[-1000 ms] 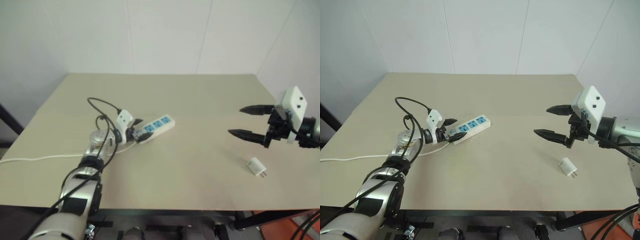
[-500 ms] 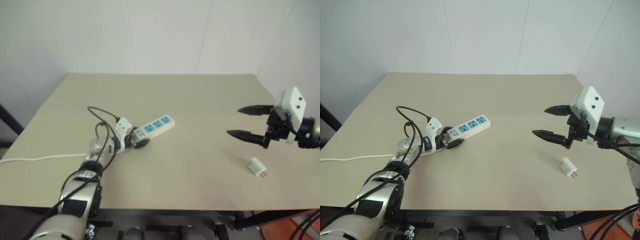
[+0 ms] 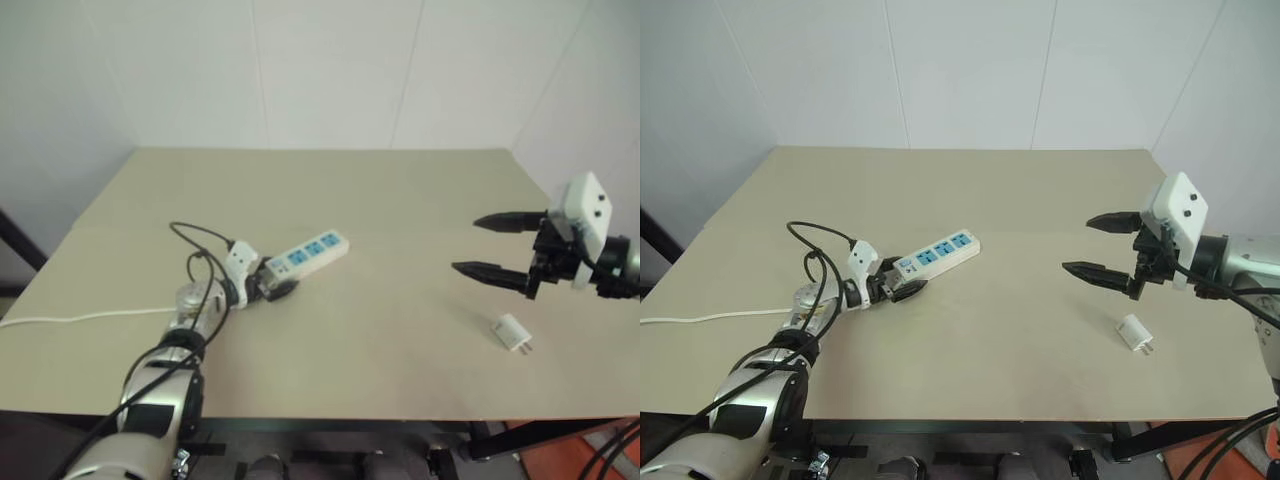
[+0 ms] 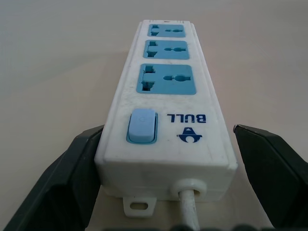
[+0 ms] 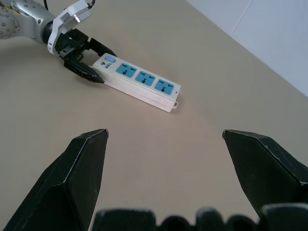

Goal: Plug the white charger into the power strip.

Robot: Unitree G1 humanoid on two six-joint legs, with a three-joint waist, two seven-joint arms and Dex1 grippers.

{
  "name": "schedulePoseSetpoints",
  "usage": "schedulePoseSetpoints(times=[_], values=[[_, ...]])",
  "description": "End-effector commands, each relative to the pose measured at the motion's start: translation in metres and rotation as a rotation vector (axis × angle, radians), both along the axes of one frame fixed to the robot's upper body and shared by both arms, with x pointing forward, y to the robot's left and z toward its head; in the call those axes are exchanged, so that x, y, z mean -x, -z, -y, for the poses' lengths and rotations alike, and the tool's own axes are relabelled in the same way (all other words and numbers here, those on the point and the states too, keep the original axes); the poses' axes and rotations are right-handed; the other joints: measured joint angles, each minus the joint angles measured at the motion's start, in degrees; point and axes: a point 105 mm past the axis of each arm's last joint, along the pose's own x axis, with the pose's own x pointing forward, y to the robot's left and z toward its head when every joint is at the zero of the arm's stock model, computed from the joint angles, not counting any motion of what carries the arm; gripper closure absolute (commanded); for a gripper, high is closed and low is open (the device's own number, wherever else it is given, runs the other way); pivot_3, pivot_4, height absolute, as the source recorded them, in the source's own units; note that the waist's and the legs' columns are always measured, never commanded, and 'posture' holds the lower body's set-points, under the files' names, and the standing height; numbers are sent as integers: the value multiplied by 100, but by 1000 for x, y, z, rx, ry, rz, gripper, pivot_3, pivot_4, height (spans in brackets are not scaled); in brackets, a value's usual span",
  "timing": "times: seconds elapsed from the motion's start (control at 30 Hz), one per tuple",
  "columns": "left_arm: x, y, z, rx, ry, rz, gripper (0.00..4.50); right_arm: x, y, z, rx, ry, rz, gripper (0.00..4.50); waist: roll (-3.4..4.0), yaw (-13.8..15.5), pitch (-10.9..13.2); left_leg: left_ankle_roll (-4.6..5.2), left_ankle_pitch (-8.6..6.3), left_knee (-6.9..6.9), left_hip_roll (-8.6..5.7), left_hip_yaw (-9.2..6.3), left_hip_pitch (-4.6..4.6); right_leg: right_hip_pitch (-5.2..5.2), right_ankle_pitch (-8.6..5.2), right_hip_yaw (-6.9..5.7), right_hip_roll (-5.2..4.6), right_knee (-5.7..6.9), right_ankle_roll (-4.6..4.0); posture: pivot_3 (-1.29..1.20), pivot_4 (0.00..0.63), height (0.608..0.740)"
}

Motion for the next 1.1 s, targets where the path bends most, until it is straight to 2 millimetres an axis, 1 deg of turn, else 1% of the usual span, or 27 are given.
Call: schedulePoseSetpoints(times=[0.03,0.17,0.27,0.43,0.53,0.6,0.63,0.77,0.87,0.97,1.1], values=[[9,24,-7,-48,0,-76,30,6,-20,-3,4,-19,73,0,0,-5,0,0,0,-1,0,1,7,5,0,1,0,-1,0,0,150,740],[7,26,-7,-88,-9,-78,30,6,-22,-6,2,-25,76,0,6,-8,-4,0,0,-2,0,2,16,13,-1,2,0,0,1,0,150,740],[5,25,-5,-81,-24,-76,30,8,-22,-7,1,-29,77,0,14,-6,-10,0,0,-2,1,3,20,15,-1,3,0,1,1,0,150,740],[5,31,0,-70,-42,-85,30,10,-23,-7,0,-28,76,0,33,7,-27,0,0,-2,0,4,27,23,-1,4,0,2,2,0,150,740],[6,35,6,-44,-40,-90,577,13,-24,-7,3,-31,74,0,53,16,-40,0,0,-2,-1,4,27,23,-1,5,-1,2,3,0,150,740],[6,35,9,-24,-41,-89,1119,14,-25,-7,4,-30,74,0,62,30,-46,0,0,-2,-1,5,26,23,-2,5,-1,0,4,0,150,740],[6,34,11,-9,-39,-90,1205,15,-25,-7,4,-30,72,0,63,34,-48,0,0,-2,-2,5,26,24,-2,4,-1,0,4,0,150,740],[8,33,16,20,-11,-95,1204,16,-26,-7,7,-30,70,0,64,37,-48,0,0,-2,-3,6,24,24,-2,5,-2,-3,5,0,150,740],[11,30,23,40,44,-96,1204,16,-25,-6,6,-25,70,0,65,39,-49,-1,0,-2,-3,6,22,22,-2,4,-2,-5,5,0,150,740],[18,23,32,65,157,-111,1204,15,-24,-4,2,-11,67,0,65,43,-49,-1,0,-2,-4,6,17,21,-3,4,-3,-9,6,0,150,740],[37,10,45,34,417,-119,1204,14,-17,6,-2,26,44,0,63,48,-47,-1,0,-2,-5,6,6,14,-3,3,-3,-12,6,0,150,740]])
